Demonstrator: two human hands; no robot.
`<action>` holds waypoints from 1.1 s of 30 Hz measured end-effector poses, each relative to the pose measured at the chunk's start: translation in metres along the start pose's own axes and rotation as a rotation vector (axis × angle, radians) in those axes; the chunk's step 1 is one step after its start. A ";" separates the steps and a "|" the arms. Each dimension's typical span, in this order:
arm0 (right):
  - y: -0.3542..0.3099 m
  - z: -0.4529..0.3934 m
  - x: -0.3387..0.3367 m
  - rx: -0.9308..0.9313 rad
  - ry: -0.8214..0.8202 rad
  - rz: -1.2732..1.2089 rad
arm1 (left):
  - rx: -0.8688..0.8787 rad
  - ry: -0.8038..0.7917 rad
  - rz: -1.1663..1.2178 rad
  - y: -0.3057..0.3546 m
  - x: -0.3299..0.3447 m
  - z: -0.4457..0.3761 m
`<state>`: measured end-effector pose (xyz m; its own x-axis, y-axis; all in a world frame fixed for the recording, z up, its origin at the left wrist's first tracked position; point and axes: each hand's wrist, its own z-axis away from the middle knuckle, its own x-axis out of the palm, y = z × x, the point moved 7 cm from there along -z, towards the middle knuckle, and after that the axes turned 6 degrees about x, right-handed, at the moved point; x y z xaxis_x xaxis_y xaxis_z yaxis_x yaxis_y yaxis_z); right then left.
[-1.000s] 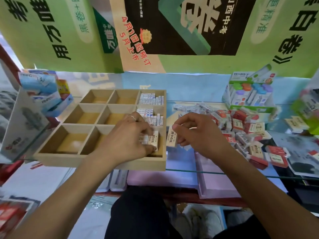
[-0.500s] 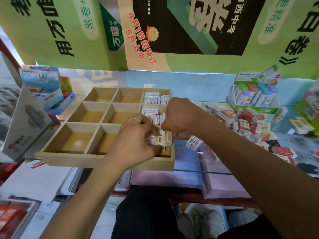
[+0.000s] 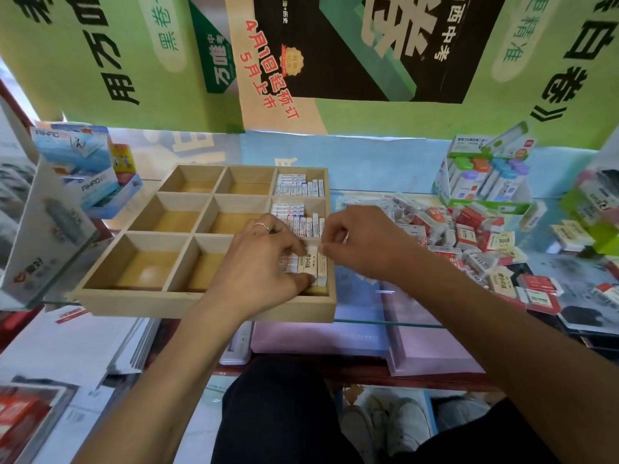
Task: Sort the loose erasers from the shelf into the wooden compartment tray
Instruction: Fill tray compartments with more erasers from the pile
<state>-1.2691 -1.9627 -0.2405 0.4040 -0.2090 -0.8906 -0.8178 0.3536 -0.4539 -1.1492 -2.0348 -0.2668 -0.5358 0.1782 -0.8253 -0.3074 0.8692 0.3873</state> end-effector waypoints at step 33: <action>0.020 0.081 0.006 -0.410 0.134 0.179 | -0.177 0.198 -0.041 0.044 0.000 0.035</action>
<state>-1.2499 -1.8832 -0.2567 0.2076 -0.3031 -0.9301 -0.9752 0.0110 -0.2212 -1.1352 -1.9803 -0.2645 -0.6577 0.0355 -0.7524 -0.4560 0.7763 0.4352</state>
